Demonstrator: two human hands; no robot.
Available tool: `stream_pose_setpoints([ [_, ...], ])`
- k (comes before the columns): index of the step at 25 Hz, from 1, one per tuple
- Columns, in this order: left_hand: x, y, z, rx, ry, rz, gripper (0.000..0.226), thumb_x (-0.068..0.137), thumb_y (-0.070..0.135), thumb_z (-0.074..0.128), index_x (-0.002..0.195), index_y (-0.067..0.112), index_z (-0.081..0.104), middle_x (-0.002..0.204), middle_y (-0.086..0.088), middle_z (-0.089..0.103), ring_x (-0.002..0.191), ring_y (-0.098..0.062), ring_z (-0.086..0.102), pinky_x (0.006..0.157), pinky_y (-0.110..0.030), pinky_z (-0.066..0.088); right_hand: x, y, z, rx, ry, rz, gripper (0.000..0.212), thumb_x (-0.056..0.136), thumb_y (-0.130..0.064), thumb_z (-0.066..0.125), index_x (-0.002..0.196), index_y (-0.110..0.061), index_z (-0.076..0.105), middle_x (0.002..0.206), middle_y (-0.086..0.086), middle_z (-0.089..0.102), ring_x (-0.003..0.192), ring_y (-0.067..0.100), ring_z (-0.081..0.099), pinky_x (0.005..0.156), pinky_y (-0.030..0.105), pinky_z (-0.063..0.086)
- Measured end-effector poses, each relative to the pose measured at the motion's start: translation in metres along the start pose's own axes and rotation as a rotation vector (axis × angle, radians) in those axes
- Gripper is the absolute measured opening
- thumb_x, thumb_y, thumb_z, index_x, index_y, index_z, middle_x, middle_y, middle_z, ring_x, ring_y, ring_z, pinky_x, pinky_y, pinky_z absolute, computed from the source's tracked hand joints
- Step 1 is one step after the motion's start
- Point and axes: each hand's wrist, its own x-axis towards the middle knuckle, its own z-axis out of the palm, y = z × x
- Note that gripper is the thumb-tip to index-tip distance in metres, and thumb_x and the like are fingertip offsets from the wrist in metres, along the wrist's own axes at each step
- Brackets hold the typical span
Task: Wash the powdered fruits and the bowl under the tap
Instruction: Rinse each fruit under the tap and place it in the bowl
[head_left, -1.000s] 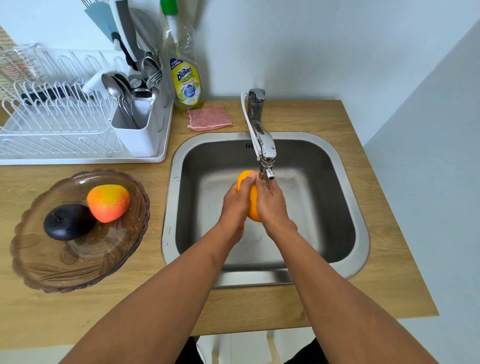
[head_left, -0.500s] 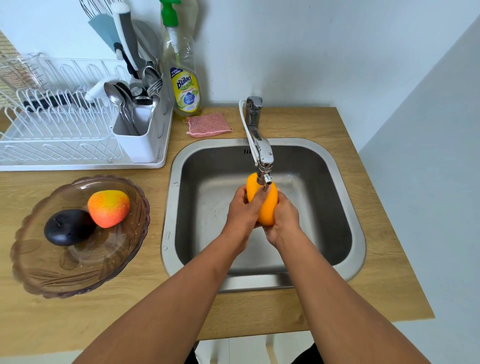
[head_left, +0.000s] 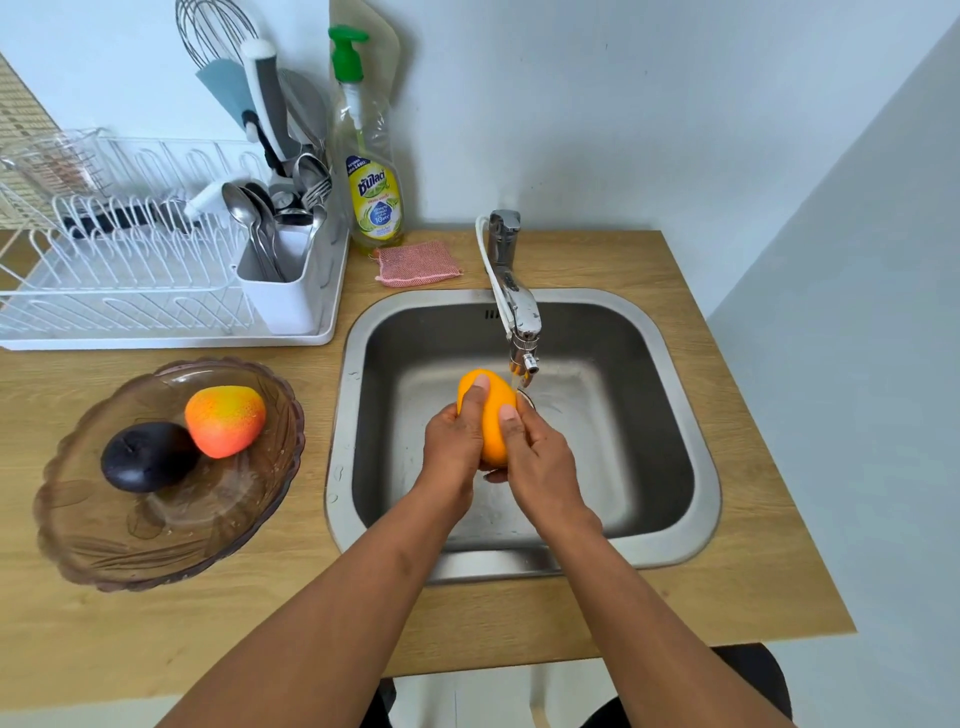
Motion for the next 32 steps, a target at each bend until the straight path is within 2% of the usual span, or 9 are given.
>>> stream_pose_setpoints([
  [2, -0.006, 0.002, 0.002, -0.035, 0.027, 0.021, 0.048, 0.095, 0.058, 0.064, 0.106, 0.012, 0.070, 0.103, -0.016, 0.078, 0.085, -0.029, 0.074, 0.061, -0.035, 0.060, -0.002, 0.001, -0.008, -0.029, 0.070, -0.044, 0.057, 0.095, -0.060, 0.057, 0.140, -0.026, 0.065, 0.114, 0.000, 0.076, 0.097, 0.016, 0.075, 0.079, 0.041, 0.066],
  [5, -0.008, 0.009, -0.002, -0.057, 0.086, 0.078, 0.035, 0.094, 0.055, 0.068, 0.109, 0.023, 0.067, 0.114, -0.010, 0.074, 0.098, -0.025, 0.074, 0.076, -0.039, 0.063, -0.006, -0.004, -0.023, -0.101, 0.179, -0.123, 0.026, 0.094, -0.039, 0.072, 0.112, -0.023, 0.081, 0.096, -0.010, 0.079, 0.091, 0.010, 0.073, 0.081, 0.033, 0.059],
  [9, -0.011, 0.033, -0.015, -0.005, 0.047, 0.209, 0.062, 0.091, 0.042, 0.076, 0.146, 0.022, 0.055, 0.134, -0.005, 0.065, 0.109, -0.022, 0.067, 0.087, -0.038, 0.058, 0.003, -0.022, -0.047, -0.097, 0.294, -0.145, 0.009, 0.090, -0.028, 0.077, 0.092, -0.021, 0.082, 0.082, -0.009, 0.077, 0.080, 0.008, 0.072, 0.076, 0.030, 0.059],
  [11, -0.010, 0.041, -0.019, 0.041, 0.029, 0.287, 0.062, 0.091, 0.039, 0.077, 0.146, 0.019, 0.054, 0.131, -0.003, 0.065, 0.104, -0.013, 0.065, 0.078, -0.028, 0.052, 0.016, -0.038, -0.058, -0.119, 0.301, -0.185, 0.008, 0.092, -0.028, 0.075, 0.095, -0.022, 0.080, 0.085, -0.011, 0.076, 0.082, 0.004, 0.070, 0.076, 0.024, 0.057],
  [14, -0.009, 0.048, -0.022, 0.081, 0.037, 0.339, 0.053, 0.092, 0.043, 0.074, 0.136, 0.018, 0.059, 0.124, -0.004, 0.068, 0.101, -0.011, 0.064, 0.074, -0.025, 0.049, 0.040, -0.068, -0.070, -0.159, 0.304, -0.266, 0.014, 0.096, -0.025, 0.071, 0.105, -0.021, 0.080, 0.092, -0.010, 0.076, 0.087, -0.001, 0.068, 0.076, 0.016, 0.051],
  [19, -0.006, 0.055, -0.029, 0.039, 0.004, 0.351, 0.038, 0.088, 0.049, 0.074, 0.121, 0.033, 0.064, 0.116, 0.004, 0.071, 0.107, -0.017, 0.068, 0.091, -0.039, 0.057, 0.095, -0.115, -0.066, -0.215, 0.318, -0.351, 0.012, 0.095, -0.021, 0.071, 0.101, -0.022, 0.081, 0.084, -0.014, 0.072, 0.076, -0.002, 0.064, 0.080, 0.023, 0.055],
  [23, -0.003, 0.060, -0.037, 0.006, -0.021, 0.356, 0.013, 0.093, 0.041, 0.072, 0.104, 0.041, 0.064, 0.105, 0.013, 0.071, 0.101, -0.012, 0.068, 0.079, -0.032, 0.058, 0.141, -0.133, -0.053, -0.402, 0.265, -0.348, 0.023, 0.098, -0.020, 0.064, 0.117, -0.016, 0.078, 0.110, -0.001, 0.079, 0.095, 0.010, 0.068, 0.095, 0.022, 0.045],
  [27, 0.000, 0.062, -0.047, 0.000, -0.016, 0.344, 0.011, 0.095, 0.038, 0.069, 0.105, 0.038, 0.065, 0.104, 0.011, 0.071, 0.100, -0.013, 0.069, 0.077, -0.032, 0.058, 0.177, -0.137, -0.044, -0.617, 0.161, -0.359, 0.032, 0.103, -0.026, 0.058, 0.132, -0.021, 0.070, 0.128, 0.004, 0.074, 0.117, 0.021, 0.068, 0.104, 0.028, 0.044],
  [32, 0.002, 0.057, -0.052, -0.021, -0.017, 0.298, 0.028, 0.092, 0.040, 0.070, 0.118, 0.031, 0.063, 0.109, 0.009, 0.070, 0.105, -0.018, 0.069, 0.085, -0.041, 0.061, 0.192, -0.134, -0.047, -0.785, 0.092, -0.429, 0.034, 0.106, -0.024, 0.051, 0.134, -0.026, 0.069, 0.112, 0.009, 0.072, 0.105, 0.029, 0.067, 0.096, 0.035, 0.050],
])
